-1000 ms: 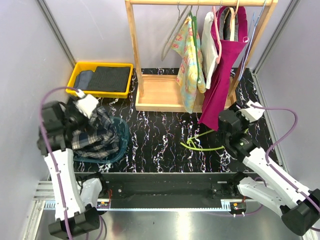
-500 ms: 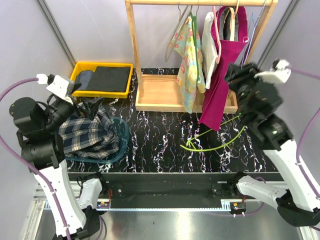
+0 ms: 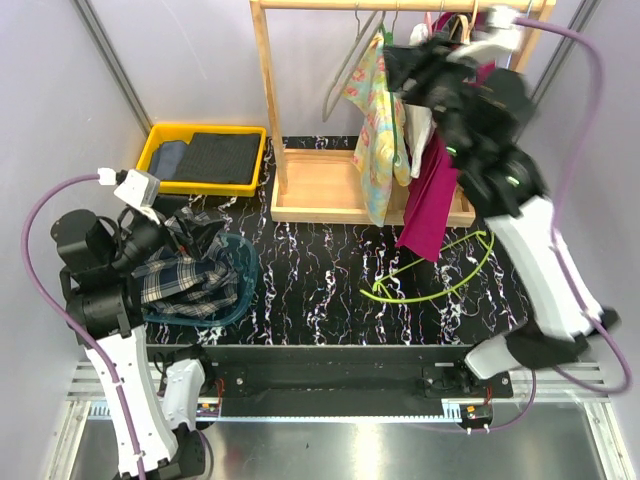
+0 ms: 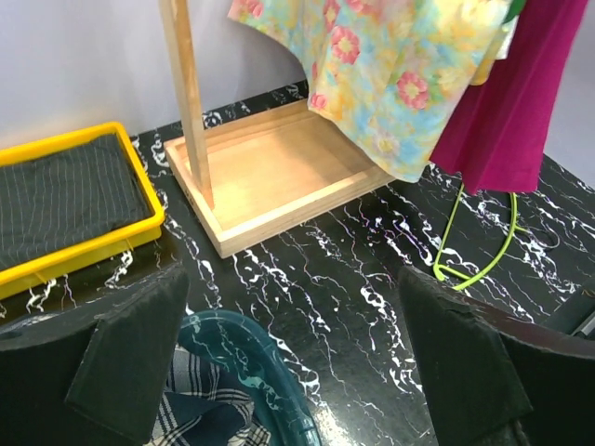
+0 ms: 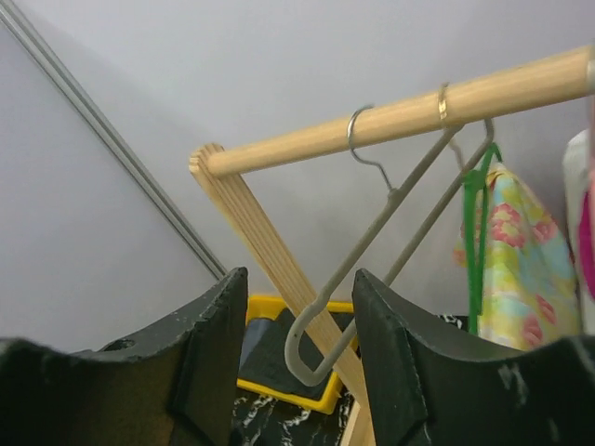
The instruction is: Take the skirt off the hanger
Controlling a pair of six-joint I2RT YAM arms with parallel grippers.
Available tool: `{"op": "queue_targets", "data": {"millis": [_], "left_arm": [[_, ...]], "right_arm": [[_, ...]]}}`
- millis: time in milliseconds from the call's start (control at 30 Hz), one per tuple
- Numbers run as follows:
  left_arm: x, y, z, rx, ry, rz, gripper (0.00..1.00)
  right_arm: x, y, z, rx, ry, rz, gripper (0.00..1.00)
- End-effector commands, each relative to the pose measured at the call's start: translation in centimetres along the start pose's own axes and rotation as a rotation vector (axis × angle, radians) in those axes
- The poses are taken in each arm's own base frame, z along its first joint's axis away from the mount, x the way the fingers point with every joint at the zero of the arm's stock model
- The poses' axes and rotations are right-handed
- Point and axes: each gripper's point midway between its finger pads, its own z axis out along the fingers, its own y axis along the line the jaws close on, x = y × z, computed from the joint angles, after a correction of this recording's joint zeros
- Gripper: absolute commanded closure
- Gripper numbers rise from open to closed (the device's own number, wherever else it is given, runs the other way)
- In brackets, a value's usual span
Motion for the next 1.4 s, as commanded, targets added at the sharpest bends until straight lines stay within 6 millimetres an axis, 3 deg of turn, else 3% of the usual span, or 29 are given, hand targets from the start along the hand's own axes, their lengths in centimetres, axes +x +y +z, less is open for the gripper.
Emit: {"op": "queue_targets", "data": {"millis": [0, 33, 67, 100, 133, 200, 267, 467, 500, 567, 600, 633, 700, 800, 933, 1367], "left_arm": [[-0.5, -0.7, -0.1, 0.03, -0.033, 0.041, 0.01], [-0.4, -0.8, -0.1, 0.033, -0.032, 0.043, 0.01], [-0.4, -0.9, -0.1, 0.035, -0.033, 0.046, 0.01], [-0.3, -0.8, -0.1, 0.032, -0.032, 0.046, 0.01], [-0.3, -0.8, -0.1, 0.03, -0.033, 0.051, 0.01], [-0.1, -0.6, -0.1, 0.022, -0.03, 0.061, 0.01], [0.3, -0.3, -0.1, 0.012, -0.021, 0.073, 0.01], [1.4, 0.7, 0.2, -0.01, 0.003, 0.079, 0.01], [1.4, 0.8, 0.2, -0.013, 0.003, 0.08, 0.01], [1.3, 0.9, 0.2, -0.018, 0.003, 0.086, 0.01], [1.3, 0.9, 0.2, -0.021, 0.002, 0.089, 0.01], [1.3, 1.0, 0.2, -0.021, 0.004, 0.089, 0.01], [1.3, 1.0, 0.2, -0.026, 0.002, 0.095, 0.01], [1.3, 1.0, 0.1, -0.03, 0.004, 0.104, 0.01], [1.1, 1.0, -0.1, -0.04, 0.003, 0.117, 0.01], [1.0, 1.2, -0.1, -0.05, 0.006, 0.135, 0.01]], "right_arm": [[7.6, -0.7, 5.0, 0.075, 0.124, -0.243, 0.42], [5.9, -0.8, 5.6, 0.12, 0.077, -0.26, 0.42], [6.6, -1.1, 6.2, 0.143, 0.086, -0.305, 0.42], [9.7, -2.4, 7.6, 0.183, 0.142, -0.352, 0.42], [8.1, -2.6, 7.9, 0.223, 0.097, -0.358, 0.42], [9.7, -3.3, 8.9, 0.25, 0.115, -0.401, 0.39], [9.3, -3.0, 9.0, 0.247, 0.102, -0.405, 0.37], [8.4, -1.7, 7.9, 0.221, 0.096, -0.44, 0.35], [6.8, -1.1, 7.3, 0.203, 0.068, -0.423, 0.34], [7.3, -0.8, 6.9, 0.161, 0.086, -0.424, 0.31], [5.3, 0.0, 6.1, 0.137, 0.044, -0.398, 0.3], [5.9, -0.2, 5.9, 0.131, 0.056, -0.404, 0.29], [3.9, -0.2, 5.1, 0.142, 0.009, -0.387, 0.28], [3.6, -1.7, 5.0, 0.207, 0.0, -0.427, 0.27], [4.8, -3.2, 5.4, 0.241, 0.026, -0.454, 0.26], [6.8, -7.2, 6.5, 0.306, 0.074, -0.376, 0.27]]}}
